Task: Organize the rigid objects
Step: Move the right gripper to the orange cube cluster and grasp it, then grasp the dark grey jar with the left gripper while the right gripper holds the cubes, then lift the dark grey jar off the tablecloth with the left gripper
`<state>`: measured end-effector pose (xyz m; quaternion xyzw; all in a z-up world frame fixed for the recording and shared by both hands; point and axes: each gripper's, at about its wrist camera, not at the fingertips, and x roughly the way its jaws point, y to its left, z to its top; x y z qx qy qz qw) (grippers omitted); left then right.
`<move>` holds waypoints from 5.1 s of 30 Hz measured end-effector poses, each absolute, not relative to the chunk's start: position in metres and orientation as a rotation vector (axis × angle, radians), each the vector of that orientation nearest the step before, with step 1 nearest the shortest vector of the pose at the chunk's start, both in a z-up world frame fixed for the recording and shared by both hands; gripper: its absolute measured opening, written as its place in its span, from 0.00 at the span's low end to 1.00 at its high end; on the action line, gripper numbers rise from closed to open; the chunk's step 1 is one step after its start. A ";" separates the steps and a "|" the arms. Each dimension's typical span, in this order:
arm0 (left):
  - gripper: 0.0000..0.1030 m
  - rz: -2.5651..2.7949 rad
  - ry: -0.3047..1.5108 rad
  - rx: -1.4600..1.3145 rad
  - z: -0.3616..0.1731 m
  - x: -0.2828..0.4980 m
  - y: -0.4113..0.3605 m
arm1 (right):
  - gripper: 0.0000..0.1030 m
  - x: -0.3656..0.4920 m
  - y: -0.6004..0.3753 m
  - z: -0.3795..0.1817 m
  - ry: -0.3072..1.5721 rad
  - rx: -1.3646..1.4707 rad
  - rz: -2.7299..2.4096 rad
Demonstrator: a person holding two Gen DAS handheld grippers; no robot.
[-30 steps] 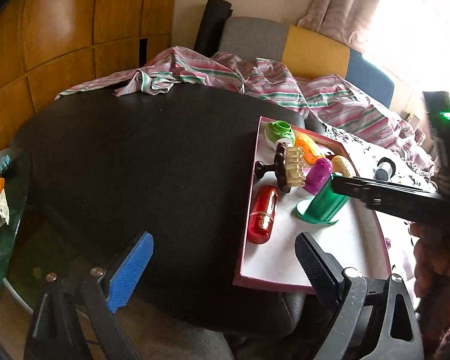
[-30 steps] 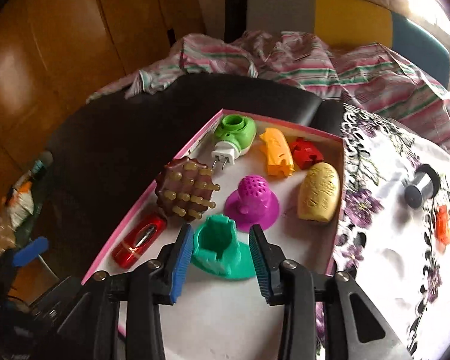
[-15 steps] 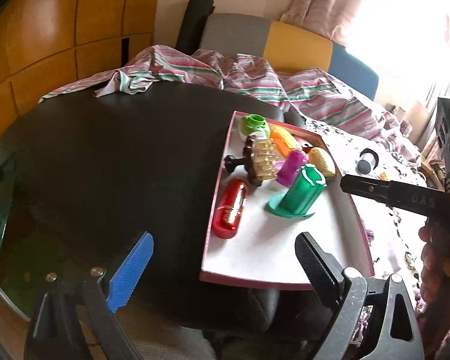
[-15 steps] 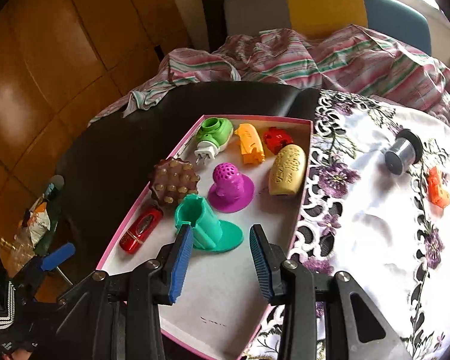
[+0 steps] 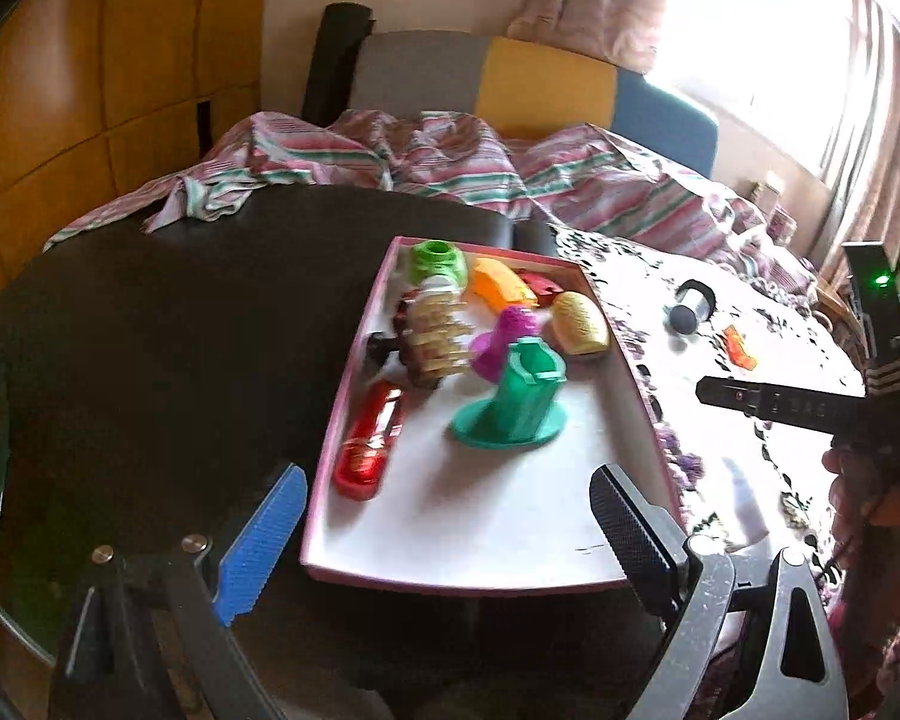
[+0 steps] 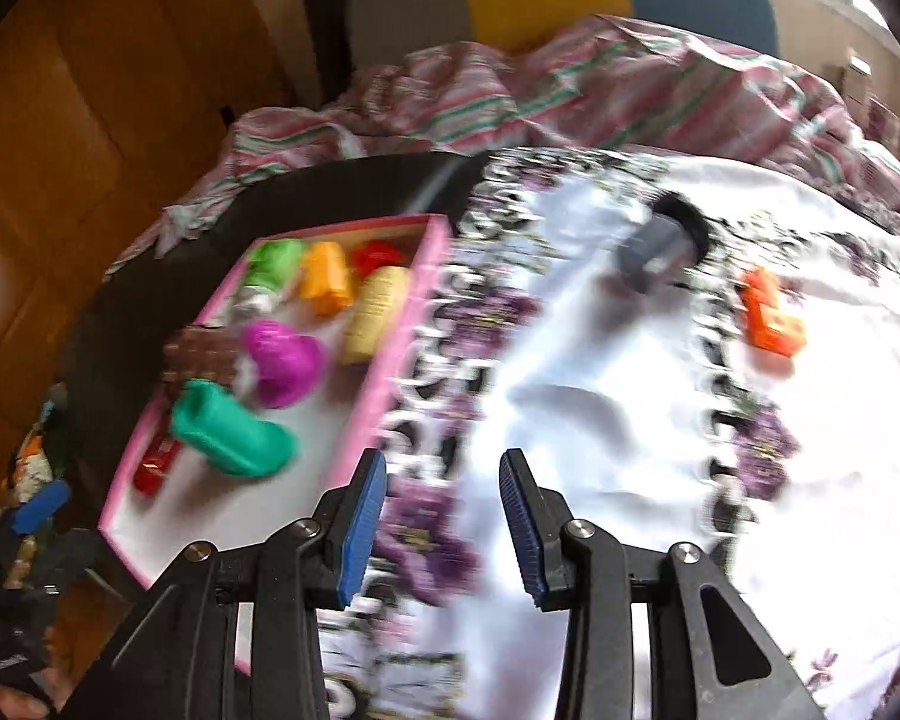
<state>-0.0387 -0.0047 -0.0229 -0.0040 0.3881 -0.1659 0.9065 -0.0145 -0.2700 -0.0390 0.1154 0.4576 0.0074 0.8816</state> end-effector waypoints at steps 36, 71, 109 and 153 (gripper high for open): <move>0.93 -0.524 0.835 0.106 -0.007 -0.032 -0.170 | 0.48 0.079 -0.465 -0.085 1.014 0.171 -0.243; 0.93 -0.450 0.778 0.265 -0.053 0.121 -0.347 | 0.39 0.052 -0.521 -0.079 1.111 0.396 -0.391; 0.45 -0.533 0.829 0.157 -0.059 0.106 -0.320 | 0.39 0.048 -0.523 -0.079 1.107 0.490 -0.336; 0.68 -0.553 0.880 0.179 -0.058 0.074 -0.322 | 0.39 0.049 -0.521 -0.079 1.113 0.494 -0.314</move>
